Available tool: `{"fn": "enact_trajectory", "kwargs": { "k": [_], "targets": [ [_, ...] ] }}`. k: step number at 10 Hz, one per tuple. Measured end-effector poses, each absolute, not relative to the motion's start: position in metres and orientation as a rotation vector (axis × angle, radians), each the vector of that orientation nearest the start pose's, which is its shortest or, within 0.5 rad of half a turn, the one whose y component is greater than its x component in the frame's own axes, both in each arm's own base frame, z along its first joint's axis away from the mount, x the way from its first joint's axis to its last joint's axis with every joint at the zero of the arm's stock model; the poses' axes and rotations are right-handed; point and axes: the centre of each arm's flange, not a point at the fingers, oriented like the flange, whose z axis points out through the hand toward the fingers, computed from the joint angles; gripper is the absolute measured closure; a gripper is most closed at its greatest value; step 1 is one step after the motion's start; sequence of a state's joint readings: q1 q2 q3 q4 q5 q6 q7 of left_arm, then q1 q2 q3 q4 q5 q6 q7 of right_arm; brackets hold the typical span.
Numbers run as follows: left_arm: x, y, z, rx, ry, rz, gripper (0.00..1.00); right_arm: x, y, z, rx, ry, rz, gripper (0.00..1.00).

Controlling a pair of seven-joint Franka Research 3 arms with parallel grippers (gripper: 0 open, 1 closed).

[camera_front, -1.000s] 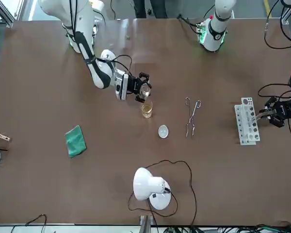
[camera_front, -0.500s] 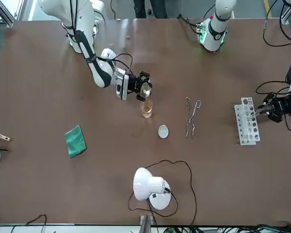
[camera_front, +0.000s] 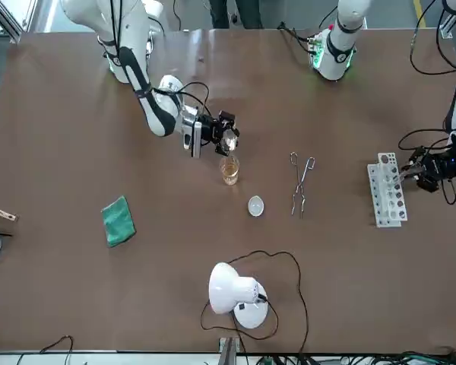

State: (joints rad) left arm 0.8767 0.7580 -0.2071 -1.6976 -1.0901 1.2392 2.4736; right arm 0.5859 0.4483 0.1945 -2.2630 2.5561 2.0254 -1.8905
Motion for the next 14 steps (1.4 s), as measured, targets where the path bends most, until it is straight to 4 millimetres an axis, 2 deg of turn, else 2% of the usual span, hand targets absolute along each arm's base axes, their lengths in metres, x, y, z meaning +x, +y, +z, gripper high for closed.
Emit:
{"fn": "enact_trajectory", "kwargs": {
  "k": [6,14],
  "targets": [
    [0.512,0.287,0.185,1.243,-1.075,1.369,0.79,0.363,0.409,0.182,-1.626,-0.075,-0.511,0.61],
    [0.513,0.289,0.153,1.244,-1.058,1.358,0.79,0.366,0.41,0.185,-1.625,0.058,-0.398,0.61]
  ]
}}
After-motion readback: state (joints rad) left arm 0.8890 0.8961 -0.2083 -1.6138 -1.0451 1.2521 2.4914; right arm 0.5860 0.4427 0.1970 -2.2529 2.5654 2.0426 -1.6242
